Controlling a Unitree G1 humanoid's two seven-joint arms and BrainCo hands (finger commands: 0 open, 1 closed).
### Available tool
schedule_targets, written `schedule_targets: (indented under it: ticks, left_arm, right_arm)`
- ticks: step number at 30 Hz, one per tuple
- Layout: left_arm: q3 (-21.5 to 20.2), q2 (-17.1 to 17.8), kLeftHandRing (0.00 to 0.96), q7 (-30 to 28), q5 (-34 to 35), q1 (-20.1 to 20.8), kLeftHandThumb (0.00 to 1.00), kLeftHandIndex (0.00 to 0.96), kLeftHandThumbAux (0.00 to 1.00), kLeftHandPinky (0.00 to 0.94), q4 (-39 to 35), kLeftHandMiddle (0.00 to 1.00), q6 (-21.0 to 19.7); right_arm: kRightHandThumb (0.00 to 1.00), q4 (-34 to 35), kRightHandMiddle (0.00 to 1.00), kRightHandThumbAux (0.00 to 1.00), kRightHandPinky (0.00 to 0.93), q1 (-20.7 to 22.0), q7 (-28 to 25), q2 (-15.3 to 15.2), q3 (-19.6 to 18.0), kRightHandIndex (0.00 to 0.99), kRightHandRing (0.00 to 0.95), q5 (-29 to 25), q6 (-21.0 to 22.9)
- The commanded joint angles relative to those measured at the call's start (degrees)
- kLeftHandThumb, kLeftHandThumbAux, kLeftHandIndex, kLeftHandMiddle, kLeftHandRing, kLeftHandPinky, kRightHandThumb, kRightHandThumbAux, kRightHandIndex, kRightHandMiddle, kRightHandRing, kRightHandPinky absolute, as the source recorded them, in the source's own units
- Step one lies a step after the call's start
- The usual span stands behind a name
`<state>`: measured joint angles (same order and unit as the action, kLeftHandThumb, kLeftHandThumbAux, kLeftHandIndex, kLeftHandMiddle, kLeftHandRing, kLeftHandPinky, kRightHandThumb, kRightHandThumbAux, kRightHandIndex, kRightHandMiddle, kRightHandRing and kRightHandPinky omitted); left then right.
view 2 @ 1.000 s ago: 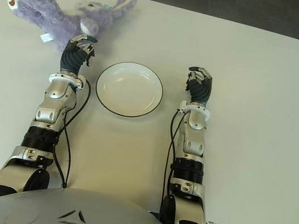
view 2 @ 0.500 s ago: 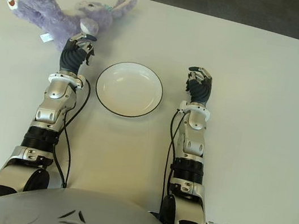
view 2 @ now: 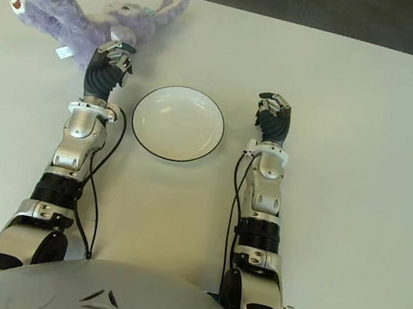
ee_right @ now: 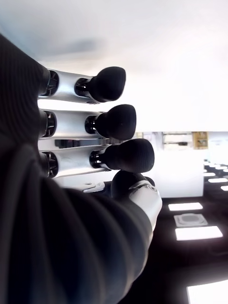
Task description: Put the doll into the plate.
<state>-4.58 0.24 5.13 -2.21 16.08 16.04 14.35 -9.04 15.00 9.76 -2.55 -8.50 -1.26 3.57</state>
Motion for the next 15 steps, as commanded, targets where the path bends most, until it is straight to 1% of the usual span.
schedule_targets:
  ticks: [1, 4, 7, 10, 14, 15]
  left_arm:
    - [0.70, 1.15, 0.872, 1.49, -2.74, -2.50, 0.718, 0.444, 0.705, 0.876, 3.25, 0.852, 3.37]
    - [0.94, 1.44, 0.872, 2.41, -4.03, -2.29, 0.717, 0.444, 0.705, 0.876, 4.35, 0.849, 5.38]
    - [1.01, 1.56, 0.872, 3.05, -4.70, -2.11, 0.717, 0.444, 0.705, 0.877, 5.23, 0.845, 6.83]
    - [1.08, 1.67, 0.872, 3.89, -5.47, -1.94, 0.718, 0.444, 0.705, 0.878, 6.11, 0.843, 8.60]
    - [1.37, 2.01, 0.870, 4.98, -6.82, -1.82, 0.718, 0.444, 0.705, 0.872, 6.57, 0.841, 9.93]
    - [1.48, 2.09, 0.870, 5.24, -7.20, -1.80, 0.718, 0.444, 0.705, 0.872, 6.59, 0.841, 10.05]
  right_arm:
    - [0.714, -1.63, 0.780, 0.714, 0.754, -1.46, -0.20, 0.44, -0.10, 0.441, 0.783, -0.13, 0.17]
    - [0.714, -2.19, 0.780, 0.714, 0.763, -1.35, -0.36, 0.41, -0.20, 0.441, 0.784, -0.19, -0.16]
    - [0.714, -2.51, 0.778, 0.715, 0.746, -1.32, -0.49, 0.34, -0.22, 0.441, 0.784, -0.13, -0.45]
    - [0.714, -2.74, 0.776, 0.715, 0.751, -1.32, -0.61, 0.24, -0.19, 0.441, 0.782, 0.01, -0.73]
    - [0.714, -3.04, 0.776, 0.715, 0.743, -1.25, -0.38, 0.17, -0.06, 0.442, 0.783, 0.43, -0.95]
    - [0.714, -3.08, 0.777, 0.715, 0.755, -1.23, -0.29, 0.19, -0.04, 0.442, 0.781, 0.52, -0.97]
